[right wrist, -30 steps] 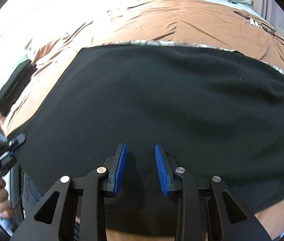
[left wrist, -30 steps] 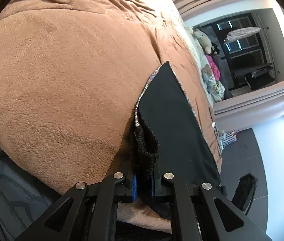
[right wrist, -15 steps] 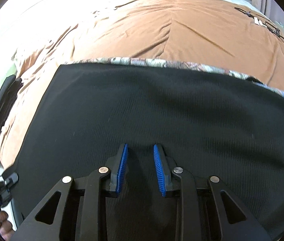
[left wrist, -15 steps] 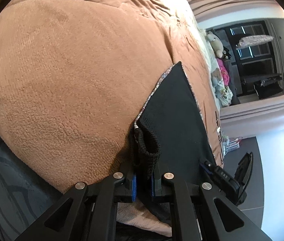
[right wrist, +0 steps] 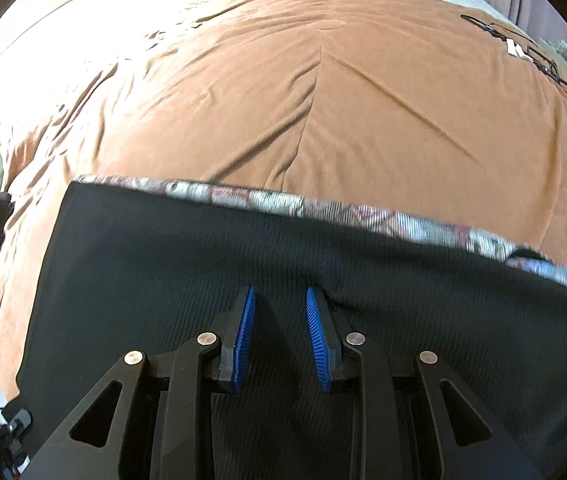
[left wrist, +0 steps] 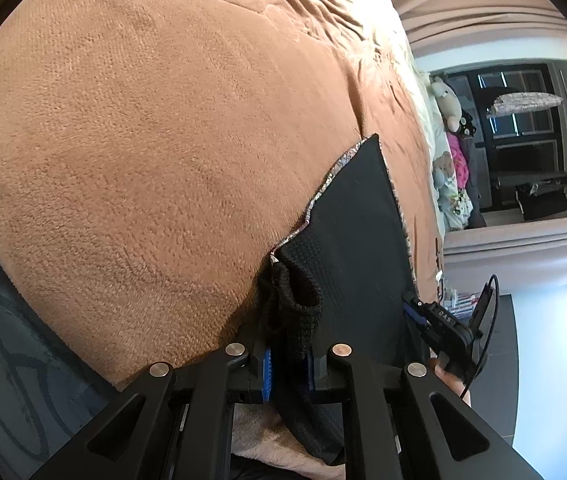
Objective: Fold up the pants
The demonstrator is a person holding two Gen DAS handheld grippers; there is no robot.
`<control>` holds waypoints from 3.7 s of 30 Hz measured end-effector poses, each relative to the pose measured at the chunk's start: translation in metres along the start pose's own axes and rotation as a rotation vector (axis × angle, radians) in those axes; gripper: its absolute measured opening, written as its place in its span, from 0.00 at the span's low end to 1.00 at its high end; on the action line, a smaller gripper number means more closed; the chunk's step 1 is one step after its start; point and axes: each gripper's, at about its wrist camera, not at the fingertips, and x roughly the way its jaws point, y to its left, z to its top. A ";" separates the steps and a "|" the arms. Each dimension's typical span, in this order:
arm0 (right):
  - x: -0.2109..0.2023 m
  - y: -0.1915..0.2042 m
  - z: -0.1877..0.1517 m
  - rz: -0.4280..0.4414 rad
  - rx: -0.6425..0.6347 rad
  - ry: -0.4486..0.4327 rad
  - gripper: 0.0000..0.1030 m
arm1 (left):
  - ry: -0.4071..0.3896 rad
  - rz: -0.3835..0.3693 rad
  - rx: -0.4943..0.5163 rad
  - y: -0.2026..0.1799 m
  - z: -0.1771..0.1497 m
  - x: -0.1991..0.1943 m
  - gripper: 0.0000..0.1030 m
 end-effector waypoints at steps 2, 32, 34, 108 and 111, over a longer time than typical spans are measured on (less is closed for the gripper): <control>0.006 0.001 0.005 -0.008 0.000 -0.004 0.23 | 0.001 0.001 -0.004 -0.001 0.001 0.002 0.12; -0.064 0.010 -0.134 0.174 0.038 0.016 0.10 | -0.020 -0.032 0.065 -0.023 0.000 -0.011 0.10; -0.070 0.006 -0.144 0.187 0.059 0.010 0.10 | -0.016 -0.025 0.058 -0.021 0.000 -0.009 0.11; -0.226 -0.234 -0.261 0.312 0.401 -0.356 0.52 | 0.343 -0.258 0.709 -0.354 -0.173 0.130 0.09; -0.229 -0.244 -0.271 0.299 0.423 -0.357 0.52 | 0.385 -0.246 0.721 -0.354 -0.193 0.147 0.09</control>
